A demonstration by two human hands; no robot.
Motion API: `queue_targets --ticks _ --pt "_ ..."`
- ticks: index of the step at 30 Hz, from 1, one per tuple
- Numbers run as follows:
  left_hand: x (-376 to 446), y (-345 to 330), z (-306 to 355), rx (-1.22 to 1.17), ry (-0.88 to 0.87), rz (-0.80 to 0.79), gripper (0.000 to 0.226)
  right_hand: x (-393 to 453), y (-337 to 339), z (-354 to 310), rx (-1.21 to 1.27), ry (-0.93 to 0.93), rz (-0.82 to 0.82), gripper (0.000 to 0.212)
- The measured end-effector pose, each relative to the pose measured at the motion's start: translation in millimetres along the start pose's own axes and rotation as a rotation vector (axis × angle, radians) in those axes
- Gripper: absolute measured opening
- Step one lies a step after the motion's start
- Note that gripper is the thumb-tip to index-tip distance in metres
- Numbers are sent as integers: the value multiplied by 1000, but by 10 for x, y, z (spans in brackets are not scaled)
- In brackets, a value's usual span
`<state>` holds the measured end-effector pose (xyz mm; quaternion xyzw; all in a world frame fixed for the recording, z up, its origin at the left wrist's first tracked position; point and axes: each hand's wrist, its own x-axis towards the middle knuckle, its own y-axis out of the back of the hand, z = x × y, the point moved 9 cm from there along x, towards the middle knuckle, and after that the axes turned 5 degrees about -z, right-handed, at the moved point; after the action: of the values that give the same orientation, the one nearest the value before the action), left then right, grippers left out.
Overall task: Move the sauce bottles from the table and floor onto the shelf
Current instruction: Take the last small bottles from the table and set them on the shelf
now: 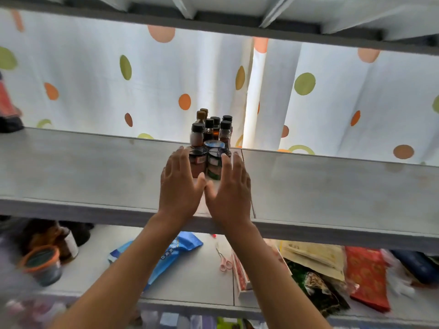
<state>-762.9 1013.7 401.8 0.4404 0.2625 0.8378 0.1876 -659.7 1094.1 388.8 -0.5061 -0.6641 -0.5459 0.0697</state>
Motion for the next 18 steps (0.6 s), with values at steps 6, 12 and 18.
queue_targets --ticks 6,12,18 --pt "-773 100 385 183 12 -29 67 -707 339 259 99 201 -81 66" --pt "-1721 208 711 316 97 -36 76 -1419 451 388 244 280 -210 57" --pt "-2500 743 672 494 222 33 82 -2036 383 -119 290 401 -356 57"
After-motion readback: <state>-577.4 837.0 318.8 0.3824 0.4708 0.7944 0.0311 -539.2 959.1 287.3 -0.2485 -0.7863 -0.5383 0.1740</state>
